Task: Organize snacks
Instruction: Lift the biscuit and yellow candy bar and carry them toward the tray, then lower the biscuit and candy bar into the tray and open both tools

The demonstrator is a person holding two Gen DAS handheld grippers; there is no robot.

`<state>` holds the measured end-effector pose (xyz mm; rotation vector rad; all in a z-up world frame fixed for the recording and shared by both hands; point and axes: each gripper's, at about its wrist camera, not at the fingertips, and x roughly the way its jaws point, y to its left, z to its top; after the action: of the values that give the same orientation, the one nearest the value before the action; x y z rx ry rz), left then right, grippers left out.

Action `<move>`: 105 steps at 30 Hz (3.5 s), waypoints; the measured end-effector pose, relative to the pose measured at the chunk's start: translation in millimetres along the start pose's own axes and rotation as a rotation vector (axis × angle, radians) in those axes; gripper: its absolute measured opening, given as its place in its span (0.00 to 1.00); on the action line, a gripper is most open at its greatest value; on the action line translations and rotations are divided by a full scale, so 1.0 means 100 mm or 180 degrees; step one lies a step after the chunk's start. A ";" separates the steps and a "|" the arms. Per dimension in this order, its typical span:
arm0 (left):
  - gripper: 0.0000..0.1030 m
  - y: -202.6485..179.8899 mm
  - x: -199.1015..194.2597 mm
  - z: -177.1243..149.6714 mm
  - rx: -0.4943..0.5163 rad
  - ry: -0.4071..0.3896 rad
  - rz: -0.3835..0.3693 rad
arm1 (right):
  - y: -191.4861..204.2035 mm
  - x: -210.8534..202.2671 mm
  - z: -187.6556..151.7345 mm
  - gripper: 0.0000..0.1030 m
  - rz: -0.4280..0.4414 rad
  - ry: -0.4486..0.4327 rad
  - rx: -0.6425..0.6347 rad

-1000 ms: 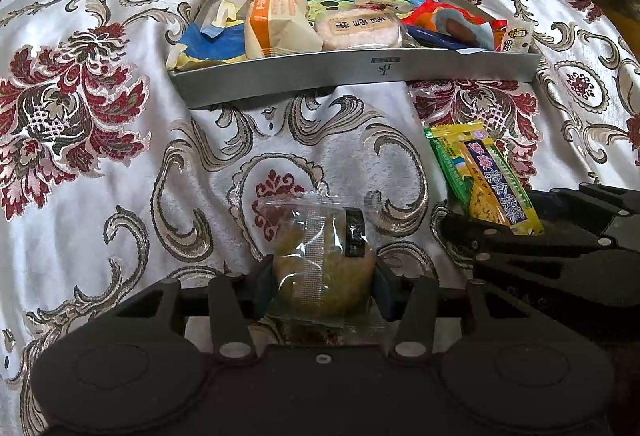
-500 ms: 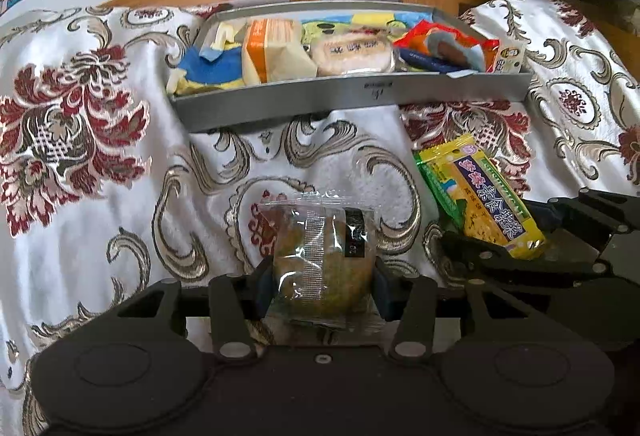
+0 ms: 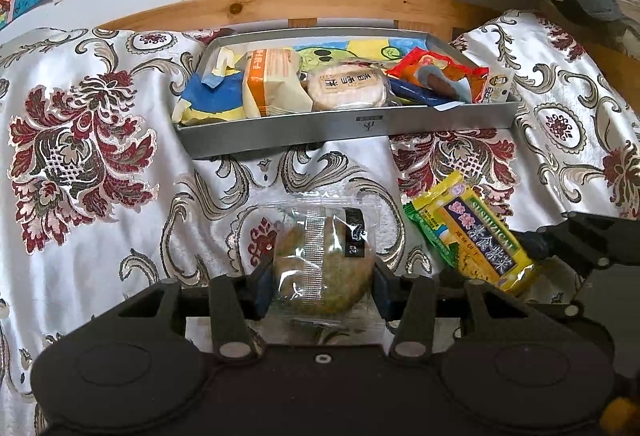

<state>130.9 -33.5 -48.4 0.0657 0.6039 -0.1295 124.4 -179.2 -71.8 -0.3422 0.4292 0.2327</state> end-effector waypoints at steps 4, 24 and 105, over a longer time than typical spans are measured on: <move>0.49 0.01 0.02 0.00 0.0005 0.0000 0.0013 | -0.05 0.08 -0.01 0.54 0.0124 0.0151 0.0055; 0.49 0.08 -0.02 0.42 -0.0117 -0.0234 0.0017 | -0.03 -0.21 0.10 0.50 -0.0506 -0.0569 -0.0497; 0.99 -0.35 1.06 2.04 -0.0303 -0.0510 0.0061 | -1.54 0.70 1.08 0.85 -0.0128 -0.0617 0.0584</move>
<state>327.3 -99.1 58.3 -0.0309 0.4485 -0.0864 270.3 -270.4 31.5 -0.1464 0.2497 0.1836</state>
